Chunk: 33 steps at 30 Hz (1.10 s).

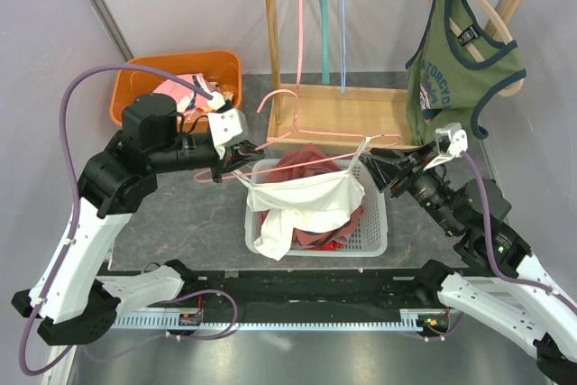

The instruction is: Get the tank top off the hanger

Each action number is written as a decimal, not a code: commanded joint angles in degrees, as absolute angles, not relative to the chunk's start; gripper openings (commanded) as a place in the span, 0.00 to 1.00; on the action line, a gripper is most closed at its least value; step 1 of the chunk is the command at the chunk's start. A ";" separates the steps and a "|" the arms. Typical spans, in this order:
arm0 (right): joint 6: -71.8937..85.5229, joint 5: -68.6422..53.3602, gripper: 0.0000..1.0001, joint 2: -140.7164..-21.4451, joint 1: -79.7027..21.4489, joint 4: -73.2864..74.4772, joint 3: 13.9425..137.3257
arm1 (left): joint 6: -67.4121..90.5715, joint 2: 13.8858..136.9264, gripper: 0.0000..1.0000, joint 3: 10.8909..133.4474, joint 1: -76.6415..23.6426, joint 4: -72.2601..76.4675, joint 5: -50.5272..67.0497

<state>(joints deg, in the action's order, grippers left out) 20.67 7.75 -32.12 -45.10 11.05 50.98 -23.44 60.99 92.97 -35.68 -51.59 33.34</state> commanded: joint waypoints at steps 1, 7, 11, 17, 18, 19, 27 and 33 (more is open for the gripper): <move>21.36 7.03 0.44 -34.63 -45.09 6.95 52.29 | -23.38 60.29 0.02 94.66 -35.24 -49.04 34.98; 21.27 5.89 0.20 -37.18 -45.09 5.01 53.79 | -23.47 59.94 0.02 94.40 -35.16 -49.22 35.07; 21.44 5.89 0.00 -37.62 -45.00 5.36 55.11 | -23.64 59.50 0.02 93.96 -35.16 -49.30 35.16; 20.83 7.47 0.00 -35.43 -45.09 7.38 55.90 | -23.73 59.59 0.02 93.78 -35.16 -49.13 35.25; 20.74 7.64 0.00 -35.25 -45.09 7.64 56.16 | -23.73 59.59 0.02 93.78 -35.16 -49.13 35.16; 20.74 7.91 0.00 -35.07 -45.00 8.34 56.34 | -23.82 59.59 0.02 93.78 -35.16 -49.13 35.16; 19.60 13.00 0.00 -32.70 -45.09 10.72 59.85 | -24.61 59.59 0.02 93.69 -35.16 -49.31 34.98; 18.90 27.64 0.00 -34.10 -45.00 17.04 63.89 | -25.05 59.24 0.02 93.78 -35.16 -49.74 35.42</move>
<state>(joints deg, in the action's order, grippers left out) 19.92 15.14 -33.30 -45.10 13.28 60.05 -23.49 60.31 92.97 -35.42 -51.59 33.56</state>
